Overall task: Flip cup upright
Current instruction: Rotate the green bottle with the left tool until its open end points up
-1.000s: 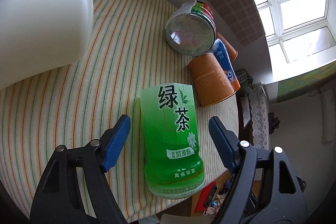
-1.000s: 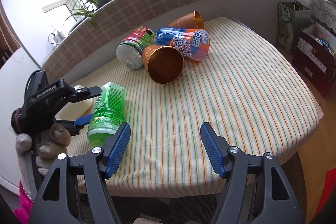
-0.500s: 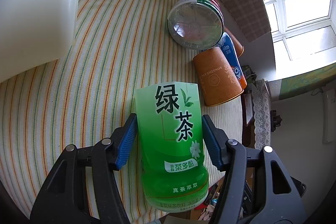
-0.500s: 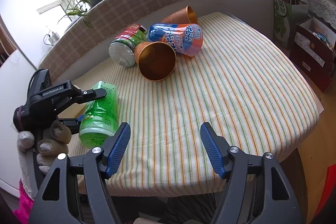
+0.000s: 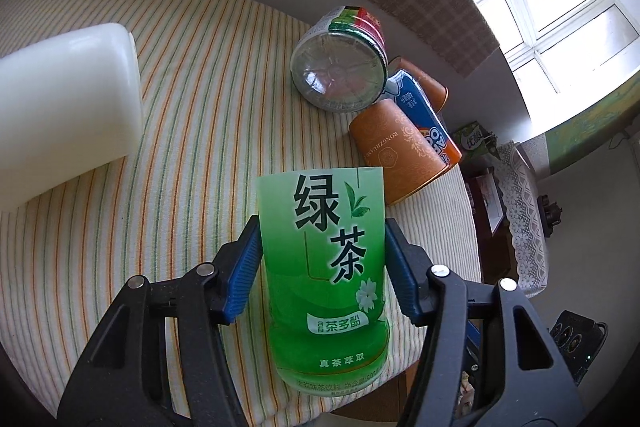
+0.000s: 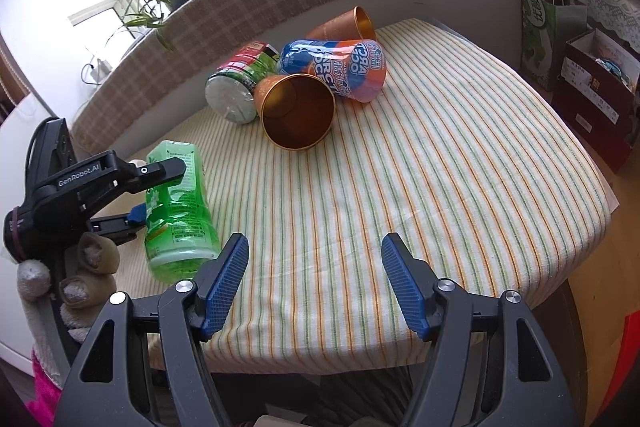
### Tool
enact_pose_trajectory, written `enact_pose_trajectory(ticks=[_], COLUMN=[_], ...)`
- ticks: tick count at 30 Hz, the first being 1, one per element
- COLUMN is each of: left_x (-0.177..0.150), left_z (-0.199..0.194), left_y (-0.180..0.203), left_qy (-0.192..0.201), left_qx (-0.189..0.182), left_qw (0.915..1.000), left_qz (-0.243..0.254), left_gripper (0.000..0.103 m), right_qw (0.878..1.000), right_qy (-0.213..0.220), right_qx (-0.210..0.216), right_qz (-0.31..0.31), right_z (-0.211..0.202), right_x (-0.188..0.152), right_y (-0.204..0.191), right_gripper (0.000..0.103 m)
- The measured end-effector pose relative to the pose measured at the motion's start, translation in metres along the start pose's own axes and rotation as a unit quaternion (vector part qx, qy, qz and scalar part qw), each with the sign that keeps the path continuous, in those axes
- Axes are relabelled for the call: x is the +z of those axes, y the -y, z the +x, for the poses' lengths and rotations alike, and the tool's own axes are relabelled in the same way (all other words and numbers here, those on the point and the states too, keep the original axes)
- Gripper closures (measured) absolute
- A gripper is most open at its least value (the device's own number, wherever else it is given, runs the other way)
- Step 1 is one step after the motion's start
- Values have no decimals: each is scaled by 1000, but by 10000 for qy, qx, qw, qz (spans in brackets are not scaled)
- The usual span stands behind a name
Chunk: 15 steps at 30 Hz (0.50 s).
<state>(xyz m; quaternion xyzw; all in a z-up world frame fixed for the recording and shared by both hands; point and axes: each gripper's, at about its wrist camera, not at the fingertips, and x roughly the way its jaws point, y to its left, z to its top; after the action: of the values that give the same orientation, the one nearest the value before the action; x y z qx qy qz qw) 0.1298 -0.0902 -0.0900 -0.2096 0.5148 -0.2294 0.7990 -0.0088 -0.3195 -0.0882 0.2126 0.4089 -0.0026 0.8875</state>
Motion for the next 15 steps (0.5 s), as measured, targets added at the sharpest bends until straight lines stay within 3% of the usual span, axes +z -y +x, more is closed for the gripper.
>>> enact_pose_trajectory(ticks=[8, 15], left_x=[-5, -8], left_z=[-16, -22], left_y=[27, 45], left_qy=[518, 998], left_qx=[407, 850], left_qw=[9946, 9814], left_qz=[804, 1402], left_gripper=[44, 45], right_qw=[10000, 10000], right_qy=[-5, -4], right_qx=[-2, -19], right_qz=[16, 51], right_z=[-1, -2], right_x=[-1, -1], right_y=[1, 3], right_gripper=[34, 34])
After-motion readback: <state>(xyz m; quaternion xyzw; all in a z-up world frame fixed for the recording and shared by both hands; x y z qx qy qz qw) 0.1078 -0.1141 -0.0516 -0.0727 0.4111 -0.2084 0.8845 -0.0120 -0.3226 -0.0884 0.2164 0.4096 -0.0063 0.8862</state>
